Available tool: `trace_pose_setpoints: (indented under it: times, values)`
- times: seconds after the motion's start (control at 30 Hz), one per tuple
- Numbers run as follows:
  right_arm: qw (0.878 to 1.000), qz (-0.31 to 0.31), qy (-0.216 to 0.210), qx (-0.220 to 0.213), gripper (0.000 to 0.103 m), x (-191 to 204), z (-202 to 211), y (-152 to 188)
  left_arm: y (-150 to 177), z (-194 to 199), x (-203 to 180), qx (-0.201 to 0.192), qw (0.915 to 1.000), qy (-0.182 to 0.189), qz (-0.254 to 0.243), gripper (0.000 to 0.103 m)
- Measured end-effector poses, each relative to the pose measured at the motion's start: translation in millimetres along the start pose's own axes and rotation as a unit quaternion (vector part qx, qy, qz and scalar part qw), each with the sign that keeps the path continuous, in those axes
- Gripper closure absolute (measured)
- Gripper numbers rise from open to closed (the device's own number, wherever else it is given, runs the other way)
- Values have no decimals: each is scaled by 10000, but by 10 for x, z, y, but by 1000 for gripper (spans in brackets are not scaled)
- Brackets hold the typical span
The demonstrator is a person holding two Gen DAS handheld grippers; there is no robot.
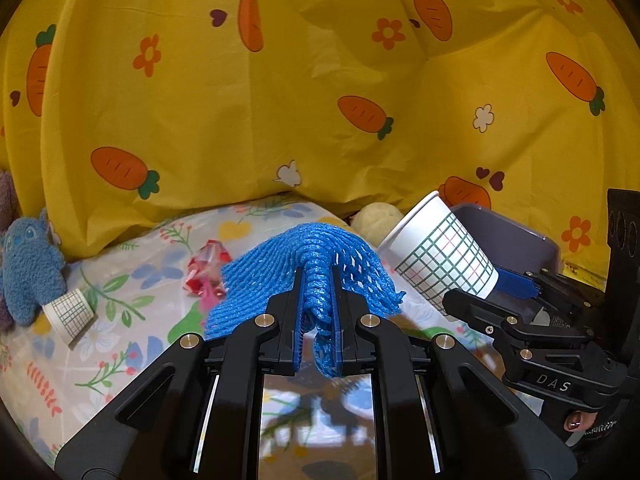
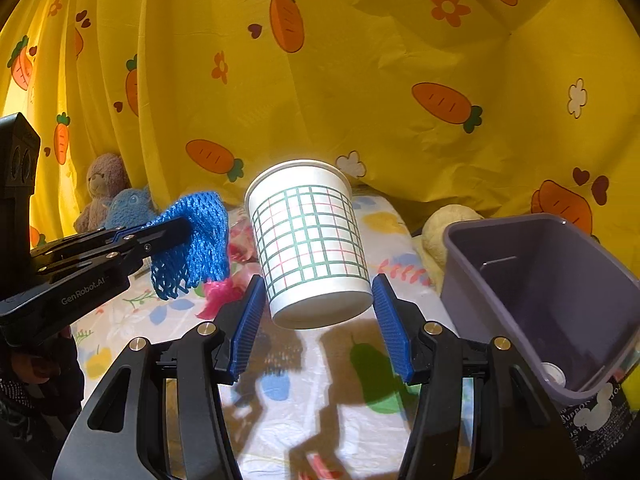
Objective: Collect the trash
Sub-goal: 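Carry the grid cup and blue mesh sleeve over the grey bin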
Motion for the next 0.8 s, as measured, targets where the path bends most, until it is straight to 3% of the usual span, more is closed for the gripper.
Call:
trace_pose_setpoints:
  times: [0.4, 0.57, 0.8]
  values:
    - [9857, -551, 1517, -478, 49, -1198, 523, -68, -363, -584, -1186, 16, 9935, 1081, -364, 93]
    - [9789, -763, 1817, -535, 49, -1525, 612, -28, -393, -834, -1514, 156, 9895, 1372, -416, 92]
    - [9754, -838, 1972, -525, 49, -1686, 637, 50, -320, -1050, -1848, 383, 9831, 1686, -604, 92]
Point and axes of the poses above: each gripper's, at about its wrist camera, not at the fingertips, and z roughly against the way its jaws point, x to its left, y to its underside, the point moved 6 cm from there along -z, roughly the way its jaws point, and after that the axes turned 2 degrees about z, right-handed, at the moved point
